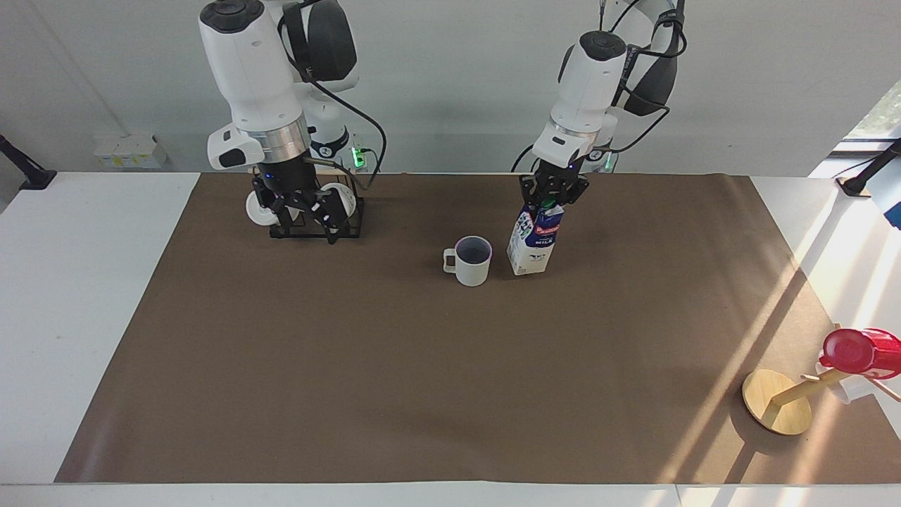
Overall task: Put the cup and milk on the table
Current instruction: 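Set the mug and carton down side by side mid-table, open both grippers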
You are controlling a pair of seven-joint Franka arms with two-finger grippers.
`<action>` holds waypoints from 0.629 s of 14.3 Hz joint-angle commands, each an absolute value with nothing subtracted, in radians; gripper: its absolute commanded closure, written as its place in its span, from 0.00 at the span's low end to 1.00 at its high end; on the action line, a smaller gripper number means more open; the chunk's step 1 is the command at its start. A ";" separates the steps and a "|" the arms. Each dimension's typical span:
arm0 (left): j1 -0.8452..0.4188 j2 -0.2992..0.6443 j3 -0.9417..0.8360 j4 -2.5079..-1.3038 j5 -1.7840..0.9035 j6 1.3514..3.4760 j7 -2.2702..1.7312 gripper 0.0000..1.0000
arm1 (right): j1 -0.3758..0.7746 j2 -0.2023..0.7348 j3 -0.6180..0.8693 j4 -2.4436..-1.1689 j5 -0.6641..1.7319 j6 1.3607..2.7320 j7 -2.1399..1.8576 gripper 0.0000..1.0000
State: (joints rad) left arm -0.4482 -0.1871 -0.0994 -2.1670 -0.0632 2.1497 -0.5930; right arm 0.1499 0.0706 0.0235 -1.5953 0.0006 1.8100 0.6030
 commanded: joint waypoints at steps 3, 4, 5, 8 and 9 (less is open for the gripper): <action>-0.489 -0.210 -0.104 -2.238 -0.003 2.227 -0.711 0.72 | 0.075 0.051 0.035 -1.556 -0.011 1.718 0.526 0.00; -0.497 -0.210 -0.103 -2.238 -0.002 2.229 -0.727 0.72 | 0.061 0.052 0.035 -1.542 -0.011 1.692 0.522 0.00; -0.497 -0.209 -0.104 -2.243 0.000 2.233 -0.729 0.72 | 0.048 0.054 0.035 -1.534 -0.017 1.660 0.506 0.00; -0.500 -0.209 -0.104 -2.275 0.032 2.273 -0.749 0.72 | 0.046 0.055 0.037 -1.523 -0.021 1.631 0.465 0.00; -0.506 -0.204 -0.104 -2.281 0.043 2.284 -0.750 0.72 | 0.046 0.060 0.037 -1.502 -0.023 1.615 0.465 0.00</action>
